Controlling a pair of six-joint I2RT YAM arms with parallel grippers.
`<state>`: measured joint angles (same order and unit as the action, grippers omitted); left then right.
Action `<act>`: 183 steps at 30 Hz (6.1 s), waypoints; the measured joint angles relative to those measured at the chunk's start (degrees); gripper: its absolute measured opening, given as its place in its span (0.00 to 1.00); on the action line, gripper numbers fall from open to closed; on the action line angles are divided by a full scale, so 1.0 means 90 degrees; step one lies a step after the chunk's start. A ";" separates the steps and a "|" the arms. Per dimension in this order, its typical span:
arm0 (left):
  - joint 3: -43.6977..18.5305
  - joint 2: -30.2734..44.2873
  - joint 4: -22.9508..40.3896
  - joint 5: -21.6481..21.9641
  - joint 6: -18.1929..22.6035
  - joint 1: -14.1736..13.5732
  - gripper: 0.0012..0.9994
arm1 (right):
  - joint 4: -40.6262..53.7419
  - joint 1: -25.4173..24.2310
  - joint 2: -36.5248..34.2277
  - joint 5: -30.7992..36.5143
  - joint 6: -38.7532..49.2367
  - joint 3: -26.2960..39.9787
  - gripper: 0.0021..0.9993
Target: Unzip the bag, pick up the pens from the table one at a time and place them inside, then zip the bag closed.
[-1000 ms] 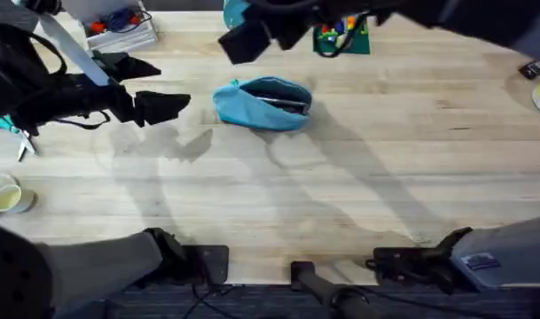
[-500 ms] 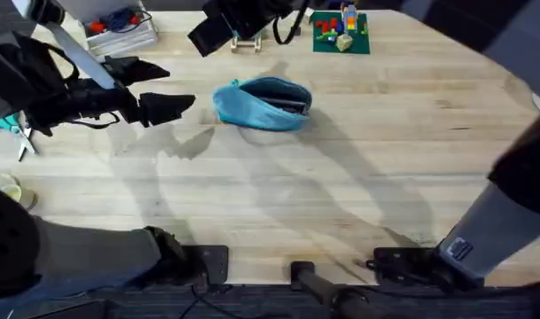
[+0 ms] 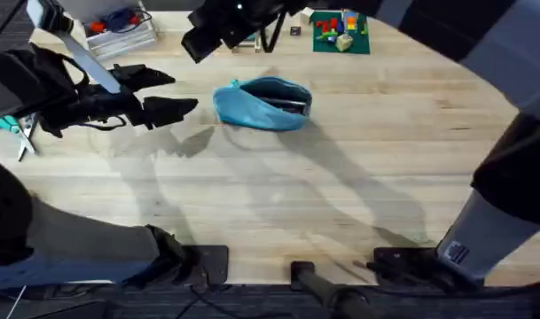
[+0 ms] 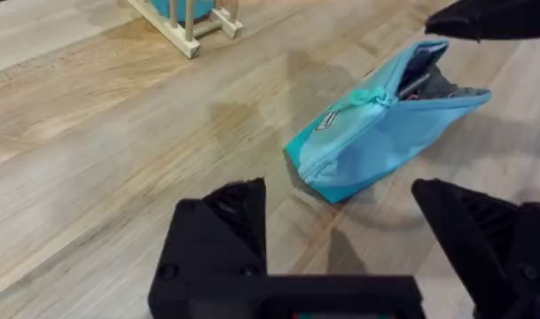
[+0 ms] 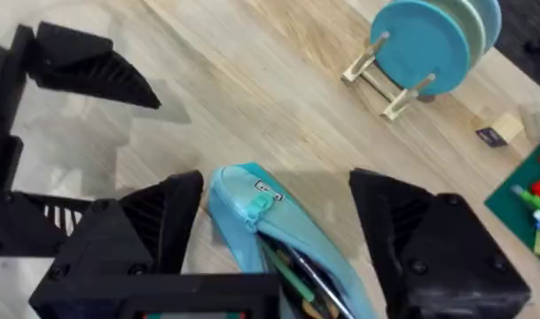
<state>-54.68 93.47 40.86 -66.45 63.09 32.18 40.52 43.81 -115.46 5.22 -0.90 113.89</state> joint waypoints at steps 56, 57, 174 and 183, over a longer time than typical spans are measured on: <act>0.0000 0.0000 0.0000 0.0000 -0.0036 0.0000 0.99 | 0.1954 0.0566 0.0000 0.0560 -0.0844 0.0519 0.99; 0.0000 0.0000 0.0000 0.0000 -0.0036 0.0000 0.99 | 0.1962 0.0566 0.0000 0.0560 -0.0844 0.0519 0.99; 0.0000 0.0000 0.0005 0.0000 -0.0039 0.0000 0.99 | 0.1053 0.0358 -0.1341 0.0302 -0.2055 0.0544 0.03; 0.0000 0.0005 -0.0303 -0.0002 -0.0006 0.0000 0.99 | 0.1051 0.0358 -0.1341 0.0302 -0.1987 0.0544 0.03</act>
<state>-54.68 93.52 38.14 -66.47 63.04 32.18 49.98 47.03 -127.52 7.94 -18.79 118.78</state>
